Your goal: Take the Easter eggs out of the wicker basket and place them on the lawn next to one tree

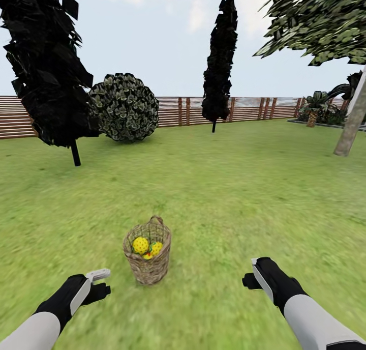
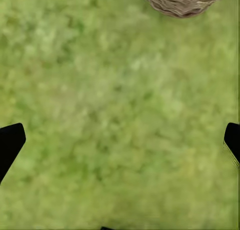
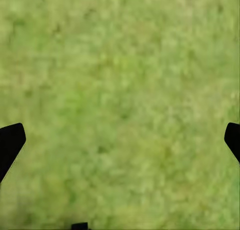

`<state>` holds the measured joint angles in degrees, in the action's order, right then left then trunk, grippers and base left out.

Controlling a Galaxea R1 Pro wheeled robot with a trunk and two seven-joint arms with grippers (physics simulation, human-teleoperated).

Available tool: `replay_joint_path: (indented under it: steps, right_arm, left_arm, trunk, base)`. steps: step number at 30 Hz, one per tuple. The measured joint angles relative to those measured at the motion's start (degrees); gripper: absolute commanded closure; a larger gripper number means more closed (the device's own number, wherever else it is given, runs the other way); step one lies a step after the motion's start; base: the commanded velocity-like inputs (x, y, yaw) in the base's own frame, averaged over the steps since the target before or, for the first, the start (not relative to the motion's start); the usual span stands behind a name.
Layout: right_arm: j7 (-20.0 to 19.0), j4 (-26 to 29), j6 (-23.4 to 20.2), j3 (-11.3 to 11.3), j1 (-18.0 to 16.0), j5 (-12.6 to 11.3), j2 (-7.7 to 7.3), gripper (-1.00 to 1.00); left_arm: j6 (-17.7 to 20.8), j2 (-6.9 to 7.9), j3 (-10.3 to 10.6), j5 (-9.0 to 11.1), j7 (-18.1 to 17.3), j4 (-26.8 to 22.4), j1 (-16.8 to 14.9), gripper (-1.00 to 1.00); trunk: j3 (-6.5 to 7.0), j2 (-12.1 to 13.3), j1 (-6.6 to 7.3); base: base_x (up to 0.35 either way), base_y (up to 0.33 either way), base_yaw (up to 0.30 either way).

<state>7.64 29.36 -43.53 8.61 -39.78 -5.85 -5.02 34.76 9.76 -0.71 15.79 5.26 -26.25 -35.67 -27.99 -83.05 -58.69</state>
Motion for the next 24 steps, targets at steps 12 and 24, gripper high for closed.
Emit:
replay_joint_path:
  steps: [12, 24]
  right_arm:
    - [-0.01, 0.0, 0.0, 0.01, 0.0, -0.01, 0.0, -1.0]
    - [-0.01, 0.0, 0.0, 0.09, 0.0, 0.05, 0.09, -1.0]
  left_arm:
    - [0.0, -0.12, 0.05, -0.01, 0.0, 0.0, 0.0, -1.0]
    - [0.0, -0.09, -0.01, 0.03, 0.0, -0.09, 0.0, -1.0]
  trunk:
    - [0.0, 0.0, 0.0]
    - [0.0, 0.0, 0.0]
  base:
    - [0.338, 0.0, 0.0]
    - [0.338, 0.0, 0.0]
